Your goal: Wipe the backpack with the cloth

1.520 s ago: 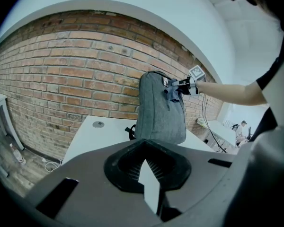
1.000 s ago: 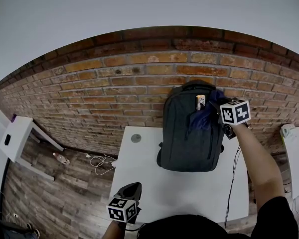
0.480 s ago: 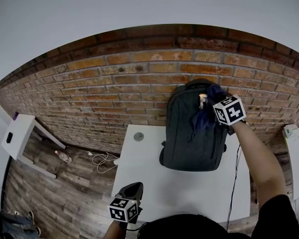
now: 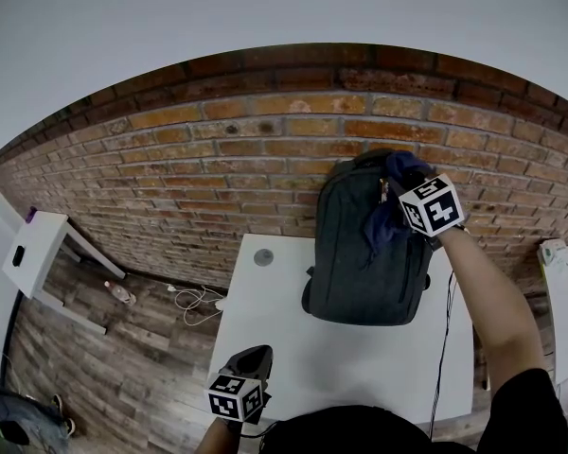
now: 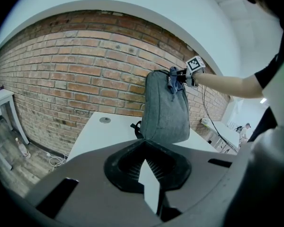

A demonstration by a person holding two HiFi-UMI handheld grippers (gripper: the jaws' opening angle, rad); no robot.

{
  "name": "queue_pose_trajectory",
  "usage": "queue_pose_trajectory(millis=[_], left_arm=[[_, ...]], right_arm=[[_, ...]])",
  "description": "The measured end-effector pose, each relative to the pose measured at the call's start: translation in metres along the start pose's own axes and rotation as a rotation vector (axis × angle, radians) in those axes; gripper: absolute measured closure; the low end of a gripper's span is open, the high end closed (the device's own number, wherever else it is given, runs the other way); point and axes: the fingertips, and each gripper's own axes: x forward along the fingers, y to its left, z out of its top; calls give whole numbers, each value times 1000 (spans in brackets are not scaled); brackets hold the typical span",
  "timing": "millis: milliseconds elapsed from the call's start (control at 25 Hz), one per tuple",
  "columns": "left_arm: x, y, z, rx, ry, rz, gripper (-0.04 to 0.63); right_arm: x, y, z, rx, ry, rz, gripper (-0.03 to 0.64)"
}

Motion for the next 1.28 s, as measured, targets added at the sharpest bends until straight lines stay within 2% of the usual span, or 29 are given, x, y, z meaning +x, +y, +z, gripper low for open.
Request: queue_pose_trajectory(millis=[120,280,360,600,920,1280], left_arm=[[-1,-1,1,-7,-14,7,598],[-5,0,-3,-22,-16,21,598],[-7,1,-5,-26,-14,25,598],[-6,-5,-3,-23,-21,20,598],[6,-23,-4,13,0,-23,598],[13,-33,1,31,-3,-45,598]], right_arm=[[8,5,2,-7,20,12,577],[9,7,-6,111,8,55,577],[9,13,-11,128,15,80,577],[8,39,-28,11,76,106,577],[0,74,-76,-48,205,167,577],[-12,89,-100,82,247,222,577]])
